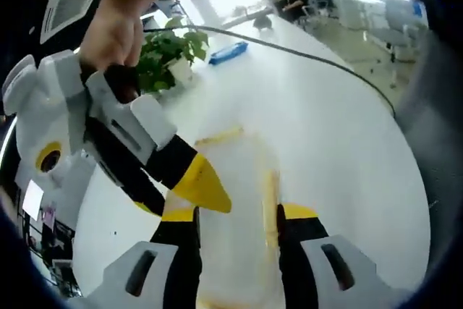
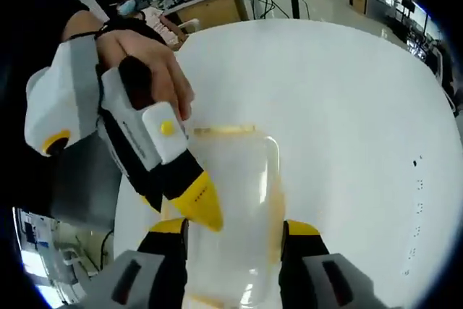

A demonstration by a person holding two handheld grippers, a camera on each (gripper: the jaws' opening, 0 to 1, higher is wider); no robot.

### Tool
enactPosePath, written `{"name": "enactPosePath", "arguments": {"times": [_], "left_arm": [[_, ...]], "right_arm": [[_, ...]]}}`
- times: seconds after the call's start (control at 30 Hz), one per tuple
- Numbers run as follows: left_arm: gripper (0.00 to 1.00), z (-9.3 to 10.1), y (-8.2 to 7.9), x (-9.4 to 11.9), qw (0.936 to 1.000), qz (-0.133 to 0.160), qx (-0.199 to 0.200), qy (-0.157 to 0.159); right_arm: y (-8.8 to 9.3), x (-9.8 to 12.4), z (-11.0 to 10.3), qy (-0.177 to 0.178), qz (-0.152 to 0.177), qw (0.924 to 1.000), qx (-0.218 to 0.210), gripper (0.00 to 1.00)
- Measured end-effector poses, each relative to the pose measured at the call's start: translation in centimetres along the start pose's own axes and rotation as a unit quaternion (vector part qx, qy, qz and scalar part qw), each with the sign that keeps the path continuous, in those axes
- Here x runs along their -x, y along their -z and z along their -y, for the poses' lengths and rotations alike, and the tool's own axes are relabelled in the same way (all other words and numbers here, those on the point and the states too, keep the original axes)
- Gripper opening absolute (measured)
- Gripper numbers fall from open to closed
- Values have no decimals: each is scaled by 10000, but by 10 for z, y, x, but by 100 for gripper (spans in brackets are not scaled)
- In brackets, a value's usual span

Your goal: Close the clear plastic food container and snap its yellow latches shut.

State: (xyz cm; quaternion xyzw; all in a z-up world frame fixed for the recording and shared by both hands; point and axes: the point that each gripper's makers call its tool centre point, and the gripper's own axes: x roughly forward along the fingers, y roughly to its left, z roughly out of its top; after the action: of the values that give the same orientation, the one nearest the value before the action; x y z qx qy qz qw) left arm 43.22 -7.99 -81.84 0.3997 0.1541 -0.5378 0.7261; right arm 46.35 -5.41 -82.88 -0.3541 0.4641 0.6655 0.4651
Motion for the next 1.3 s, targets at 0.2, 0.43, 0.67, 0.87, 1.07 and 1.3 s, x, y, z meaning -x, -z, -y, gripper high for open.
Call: {"name": "enactPosePath", "arguments": {"times": [0.2,0.43,0.67,0.87,1.07,1.3], "left_arm": [[37,3,-1,0,9998,146,107,61],[39,11,0,6,9977,418,-237,486],[41,13,-1,5,9963,420,-421,616],[41,11,-10,21,9955,403,-428,749],[45,13,-7,33,9947,140,-571,842],[42,4,2,38,9969,-28,-173,763]], "right_arm": [[1,1,3,-200,113,9995,-194,44],[1,0,-4,-44,0,9986,-521,47],[0,-4,-8,-143,209,9985,-486,57],[-4,14,-5,190,128,9995,-217,60],[-10,26,-18,228,36,9997,68,63],[-7,33,-19,678,218,9973,-168,61]]}}
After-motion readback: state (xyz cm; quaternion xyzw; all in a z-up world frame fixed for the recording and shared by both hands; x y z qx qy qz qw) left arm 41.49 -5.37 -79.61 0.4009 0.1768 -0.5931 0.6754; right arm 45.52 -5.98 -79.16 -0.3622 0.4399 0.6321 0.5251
